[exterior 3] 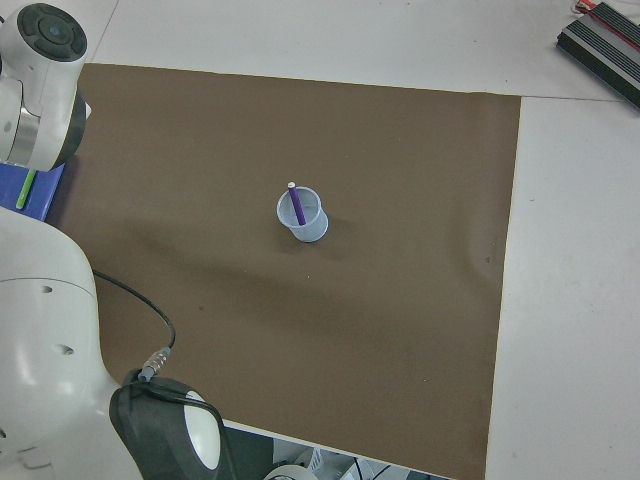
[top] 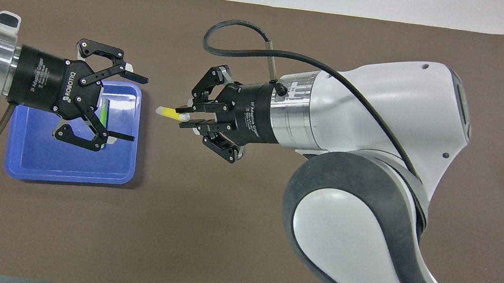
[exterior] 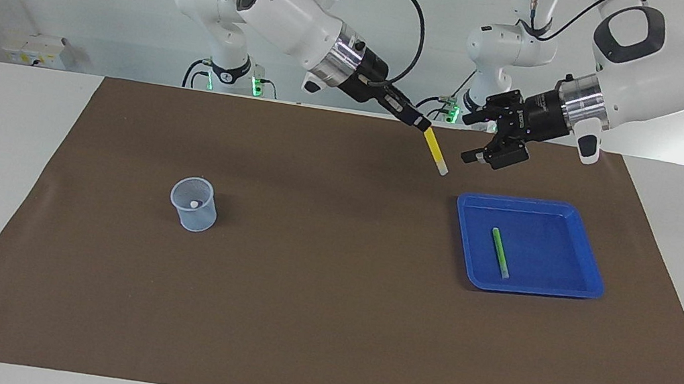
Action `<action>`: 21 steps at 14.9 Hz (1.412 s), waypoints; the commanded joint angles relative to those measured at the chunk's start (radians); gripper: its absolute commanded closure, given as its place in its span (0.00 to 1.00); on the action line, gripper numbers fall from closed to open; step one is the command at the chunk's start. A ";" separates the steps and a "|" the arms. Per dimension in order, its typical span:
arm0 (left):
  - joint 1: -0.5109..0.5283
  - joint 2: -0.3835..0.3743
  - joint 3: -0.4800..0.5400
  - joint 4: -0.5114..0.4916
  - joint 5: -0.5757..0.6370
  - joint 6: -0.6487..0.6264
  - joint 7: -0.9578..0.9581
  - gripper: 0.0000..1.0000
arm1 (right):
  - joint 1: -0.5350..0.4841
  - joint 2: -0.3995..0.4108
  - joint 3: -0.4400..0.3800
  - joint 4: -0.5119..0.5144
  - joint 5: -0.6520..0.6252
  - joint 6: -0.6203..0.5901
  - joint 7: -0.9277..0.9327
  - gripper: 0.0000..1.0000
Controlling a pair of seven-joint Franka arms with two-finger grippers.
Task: Right arm passes pens to left for tray arrangement
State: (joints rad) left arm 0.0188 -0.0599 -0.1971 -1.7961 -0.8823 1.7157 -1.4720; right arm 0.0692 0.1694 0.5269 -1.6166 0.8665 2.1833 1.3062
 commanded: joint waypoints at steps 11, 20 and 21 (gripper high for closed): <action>-0.071 -0.092 0.010 -0.154 -0.032 0.177 -0.047 0.21 | 0.011 0.010 0.021 0.020 0.045 0.036 0.016 1.00; -0.068 -0.093 0.010 -0.152 -0.033 0.163 -0.042 0.42 | 0.018 0.010 0.022 0.018 0.042 0.047 0.015 1.00; -0.063 -0.097 0.010 -0.152 -0.033 0.160 -0.041 0.42 | 0.018 0.010 0.022 0.017 0.042 0.049 0.015 1.00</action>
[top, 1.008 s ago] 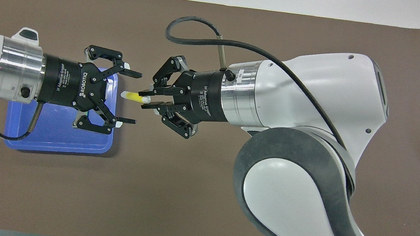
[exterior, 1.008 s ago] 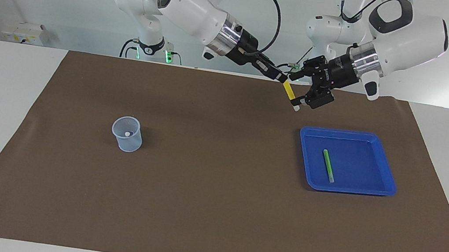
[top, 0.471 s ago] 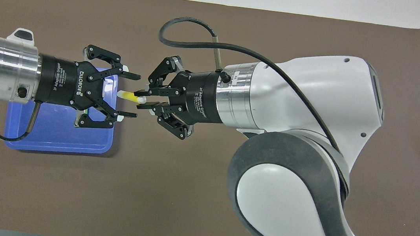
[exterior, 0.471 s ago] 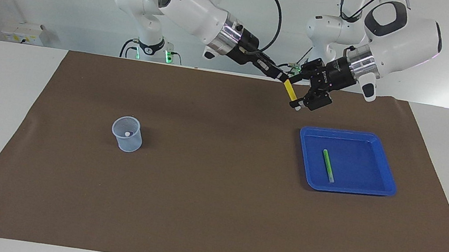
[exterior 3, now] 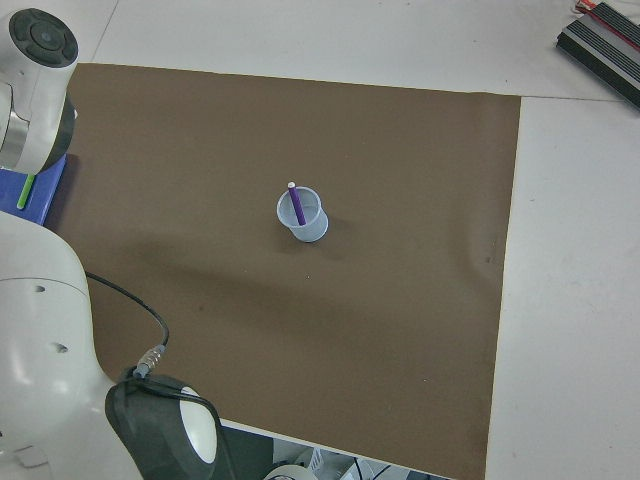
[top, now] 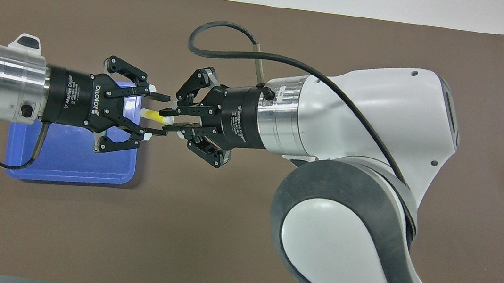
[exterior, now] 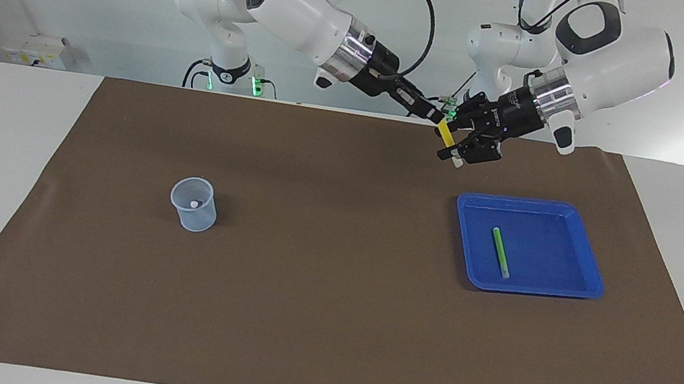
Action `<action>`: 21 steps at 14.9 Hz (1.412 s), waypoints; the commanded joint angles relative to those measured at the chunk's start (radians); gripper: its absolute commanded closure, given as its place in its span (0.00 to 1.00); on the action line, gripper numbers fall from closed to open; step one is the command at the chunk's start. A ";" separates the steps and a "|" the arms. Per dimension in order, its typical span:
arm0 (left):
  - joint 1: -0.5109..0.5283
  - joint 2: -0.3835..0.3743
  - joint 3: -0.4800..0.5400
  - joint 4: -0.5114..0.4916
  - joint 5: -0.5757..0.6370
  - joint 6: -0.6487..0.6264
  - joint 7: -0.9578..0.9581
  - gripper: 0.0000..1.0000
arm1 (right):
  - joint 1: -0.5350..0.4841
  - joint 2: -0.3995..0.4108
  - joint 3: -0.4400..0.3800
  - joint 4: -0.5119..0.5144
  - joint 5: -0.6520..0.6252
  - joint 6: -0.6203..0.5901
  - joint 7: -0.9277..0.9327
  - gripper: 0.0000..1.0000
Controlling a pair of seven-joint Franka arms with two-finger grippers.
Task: Right arm passes pens to left for tray arrangement
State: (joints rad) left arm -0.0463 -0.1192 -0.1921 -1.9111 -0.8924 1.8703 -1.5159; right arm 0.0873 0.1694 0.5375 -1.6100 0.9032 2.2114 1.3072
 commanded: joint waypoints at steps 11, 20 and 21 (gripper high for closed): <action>0.011 -0.046 0.014 -0.034 -0.022 -0.051 0.053 0.47 | 0.002 0.010 0.012 0.008 0.003 0.021 0.012 1.00; 0.013 -0.051 0.016 -0.034 -0.022 -0.085 0.117 1.00 | 0.002 0.010 0.012 0.007 0.003 0.021 0.010 1.00; 0.013 -0.051 0.017 -0.034 -0.022 -0.083 0.128 1.00 | 0.002 0.010 0.012 0.007 0.003 0.021 0.010 1.00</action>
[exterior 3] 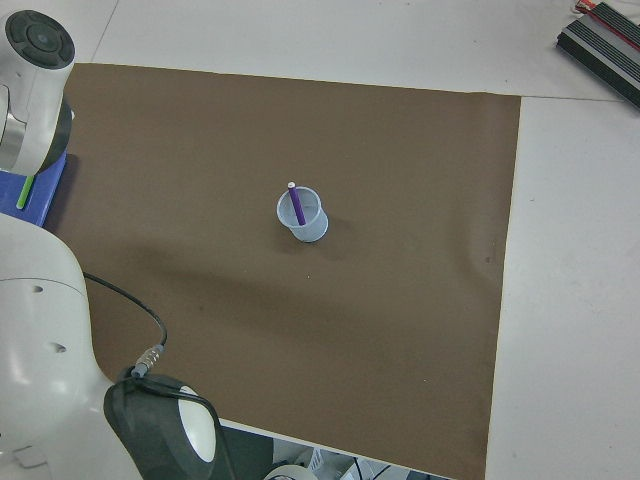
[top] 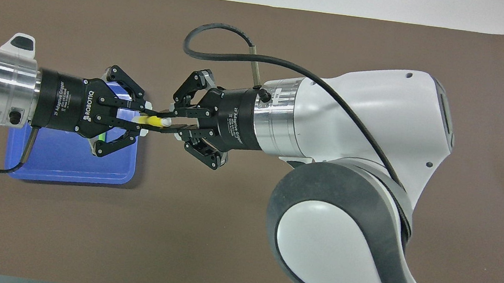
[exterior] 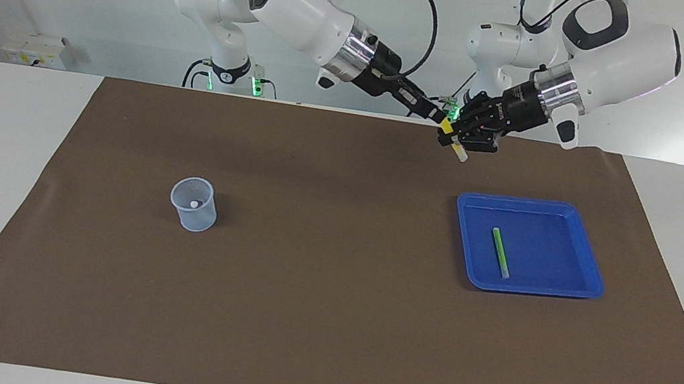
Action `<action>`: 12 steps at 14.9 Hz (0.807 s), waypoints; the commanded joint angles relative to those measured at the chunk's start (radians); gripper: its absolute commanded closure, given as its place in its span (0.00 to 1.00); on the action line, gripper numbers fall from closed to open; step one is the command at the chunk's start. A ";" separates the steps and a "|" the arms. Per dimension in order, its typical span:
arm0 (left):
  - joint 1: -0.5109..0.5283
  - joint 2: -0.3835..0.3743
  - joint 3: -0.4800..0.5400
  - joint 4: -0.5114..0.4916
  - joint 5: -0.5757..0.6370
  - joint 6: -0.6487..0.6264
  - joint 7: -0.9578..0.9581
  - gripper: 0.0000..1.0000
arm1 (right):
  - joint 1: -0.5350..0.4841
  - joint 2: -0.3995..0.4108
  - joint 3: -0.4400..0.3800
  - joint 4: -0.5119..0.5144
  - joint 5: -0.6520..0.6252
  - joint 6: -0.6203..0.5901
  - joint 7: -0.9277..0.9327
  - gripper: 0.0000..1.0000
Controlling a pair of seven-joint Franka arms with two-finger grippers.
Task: Right arm passes pens to left for tray arrangement
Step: 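Close the left gripper on the yellow pen held by the right gripper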
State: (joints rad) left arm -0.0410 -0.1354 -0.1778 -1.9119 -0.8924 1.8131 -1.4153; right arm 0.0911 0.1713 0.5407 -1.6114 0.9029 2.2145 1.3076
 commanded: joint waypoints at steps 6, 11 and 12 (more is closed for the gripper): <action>0.007 -0.035 0.003 -0.032 -0.019 -0.028 0.027 1.00 | -0.002 0.008 0.009 0.007 0.004 0.016 0.007 1.00; 0.020 -0.033 0.003 -0.030 -0.017 -0.028 0.024 1.00 | -0.001 0.008 0.009 0.008 -0.054 0.016 0.002 0.31; 0.021 -0.035 0.003 -0.030 -0.017 -0.028 0.024 1.00 | 0.001 0.008 0.009 0.008 -0.056 0.016 0.002 0.30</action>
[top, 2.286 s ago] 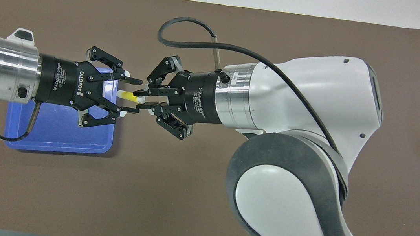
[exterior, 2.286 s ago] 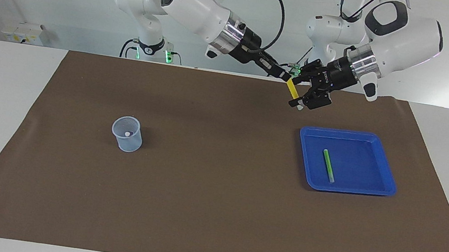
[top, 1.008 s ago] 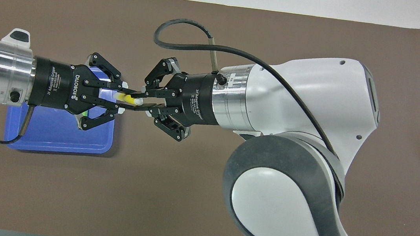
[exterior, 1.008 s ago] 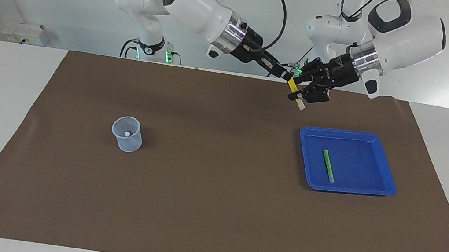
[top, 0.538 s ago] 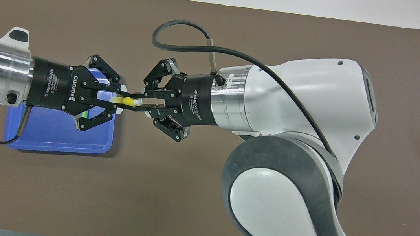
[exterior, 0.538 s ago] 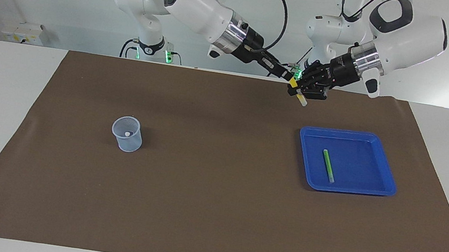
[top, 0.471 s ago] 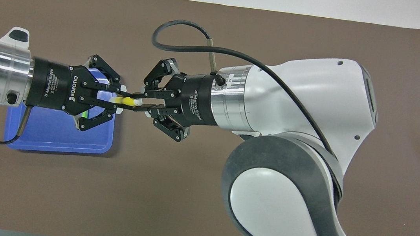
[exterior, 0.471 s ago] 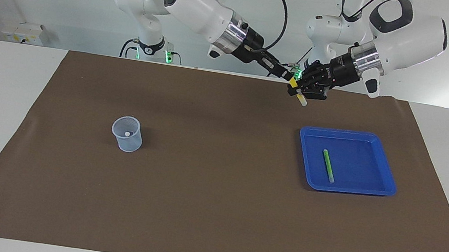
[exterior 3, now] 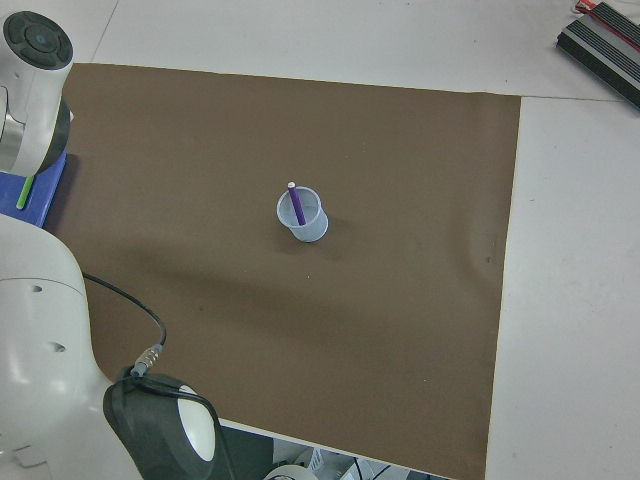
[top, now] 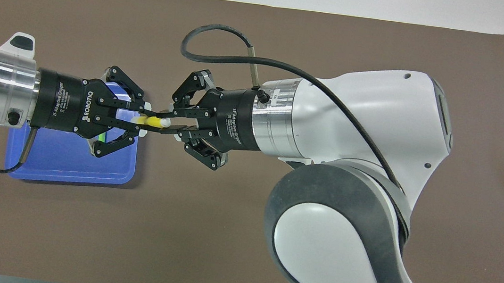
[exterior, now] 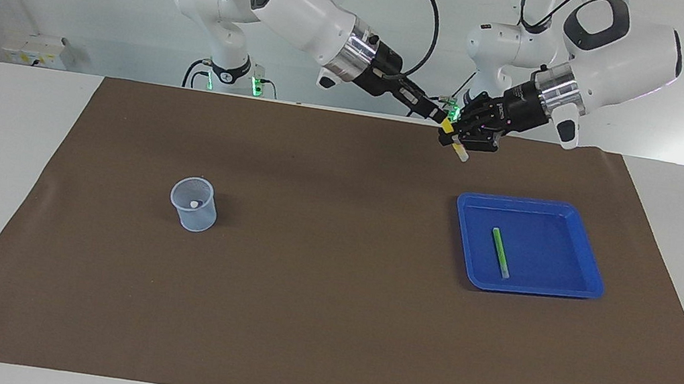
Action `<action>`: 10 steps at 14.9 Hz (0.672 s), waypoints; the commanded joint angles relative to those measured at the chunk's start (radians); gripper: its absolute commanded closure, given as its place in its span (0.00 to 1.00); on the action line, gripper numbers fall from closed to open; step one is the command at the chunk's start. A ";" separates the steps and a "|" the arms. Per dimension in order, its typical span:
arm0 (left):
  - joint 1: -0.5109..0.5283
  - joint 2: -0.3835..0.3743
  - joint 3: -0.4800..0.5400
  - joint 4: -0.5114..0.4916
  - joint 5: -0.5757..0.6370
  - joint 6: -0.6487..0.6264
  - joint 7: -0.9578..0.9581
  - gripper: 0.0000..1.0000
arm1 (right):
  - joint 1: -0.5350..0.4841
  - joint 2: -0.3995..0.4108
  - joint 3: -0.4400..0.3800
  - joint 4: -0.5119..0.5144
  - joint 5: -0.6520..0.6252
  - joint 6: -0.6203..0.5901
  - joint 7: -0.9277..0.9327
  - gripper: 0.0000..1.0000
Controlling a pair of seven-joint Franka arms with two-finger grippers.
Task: Right arm passes pens to left for tray arrangement
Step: 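Close the left gripper on the yellow pen held by the right gripper, then open the right gripper and withdraw it while the left gripper lowers the pen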
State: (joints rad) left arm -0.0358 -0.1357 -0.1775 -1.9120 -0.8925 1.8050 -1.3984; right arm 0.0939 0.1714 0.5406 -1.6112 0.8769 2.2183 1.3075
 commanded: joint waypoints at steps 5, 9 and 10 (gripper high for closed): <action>0.039 -0.035 0.003 -0.028 -0.011 -0.018 0.030 1.00 | -0.003 0.008 0.009 0.008 -0.050 0.000 -0.002 0.13; 0.083 -0.036 0.004 -0.035 0.052 -0.048 0.195 1.00 | -0.013 -0.001 -0.004 -0.006 -0.200 -0.092 -0.057 0.06; 0.096 -0.036 0.004 -0.035 0.065 -0.058 0.249 1.00 | -0.014 -0.010 -0.010 -0.013 -0.243 -0.112 -0.085 0.06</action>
State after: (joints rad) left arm 0.0276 -0.1379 -0.1739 -1.9138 -0.8586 1.7776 -1.2438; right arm 0.0937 0.1722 0.5360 -1.6126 0.7003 2.1483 1.2818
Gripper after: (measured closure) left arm 0.815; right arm 0.070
